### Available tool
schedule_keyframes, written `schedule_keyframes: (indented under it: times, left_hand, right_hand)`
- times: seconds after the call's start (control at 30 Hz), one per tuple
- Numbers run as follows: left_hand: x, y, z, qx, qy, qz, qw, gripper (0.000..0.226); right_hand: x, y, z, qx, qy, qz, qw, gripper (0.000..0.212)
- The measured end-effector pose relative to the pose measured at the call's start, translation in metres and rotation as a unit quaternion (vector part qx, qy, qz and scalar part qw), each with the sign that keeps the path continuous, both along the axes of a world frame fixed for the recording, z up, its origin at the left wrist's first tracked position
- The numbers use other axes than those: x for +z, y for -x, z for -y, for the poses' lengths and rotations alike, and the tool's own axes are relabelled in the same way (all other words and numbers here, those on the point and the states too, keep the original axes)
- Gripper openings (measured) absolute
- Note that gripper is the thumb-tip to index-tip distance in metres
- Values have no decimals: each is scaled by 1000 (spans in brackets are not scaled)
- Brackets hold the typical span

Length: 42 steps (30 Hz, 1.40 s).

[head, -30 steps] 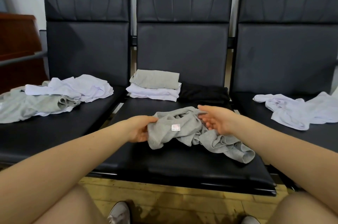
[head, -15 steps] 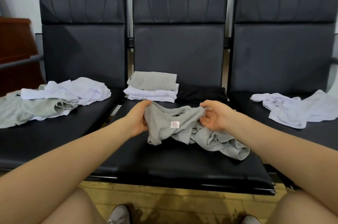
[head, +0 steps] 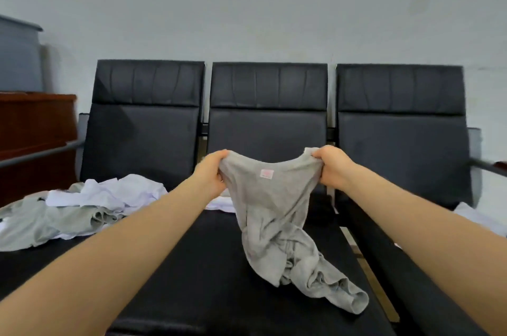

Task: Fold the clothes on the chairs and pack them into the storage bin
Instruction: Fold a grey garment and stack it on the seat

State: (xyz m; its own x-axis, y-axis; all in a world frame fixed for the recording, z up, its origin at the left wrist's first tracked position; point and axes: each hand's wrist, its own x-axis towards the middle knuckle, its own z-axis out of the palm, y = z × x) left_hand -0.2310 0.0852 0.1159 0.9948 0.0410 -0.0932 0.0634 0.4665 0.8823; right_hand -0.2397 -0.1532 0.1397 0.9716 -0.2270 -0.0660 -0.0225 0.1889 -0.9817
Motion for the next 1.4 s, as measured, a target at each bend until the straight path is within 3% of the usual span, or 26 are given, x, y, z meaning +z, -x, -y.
schedule_keyframes:
  times: [0.13,0.23,0.3,0.43,0.63,0.8,0.87,0.97,1.03,1.17,1.27,1.33,1.4]
  left_hand:
    - [100,12,-6,75,-11,109,991,36]
    - [160,30,-10,103,-41,186,976,26]
    - [193,48,-12,117,-59,233,963,10]
    - [242,79,-19,168,-102,325,925,18]
    - [279,112,-8,172,-93,366,910,21]
    - [322,139,-3,203,25,392,897,23]
    - [335,143,-2,209,42,406,889,25]
    - [325,126,4,225,-115,376,891,31]
    - [298,101,7,201,-237,320,895,28]
    - [233,57,0,158,-335,223,902,35]
    - [179,26,-3,141,-303,154,930,43]
    - [147,11,-4,115,-217,119,962,46]
    - [116,-4,-2,80,-118,79,987,42]
  right_hand:
    - [102,18,4,44,4,130,991,27]
    - [162,41,4,5,63,205,977,38]
    - [193,55,7,-61,131,243,959,32]
    - [236,101,14,-132,175,292,931,15]
    - [264,139,13,-155,98,337,924,33]
    - [297,163,6,-80,-77,372,921,8]
    - [306,167,4,-76,-90,392,912,9]
    - [300,157,1,-137,82,391,906,21]
    - [279,133,4,-150,203,337,907,34]
    - [226,80,23,-134,276,220,926,36]
    - [173,37,37,-107,216,151,959,35]
    - [139,14,41,-77,80,115,987,43]
    - [102,-7,40,-41,-70,85,993,38]
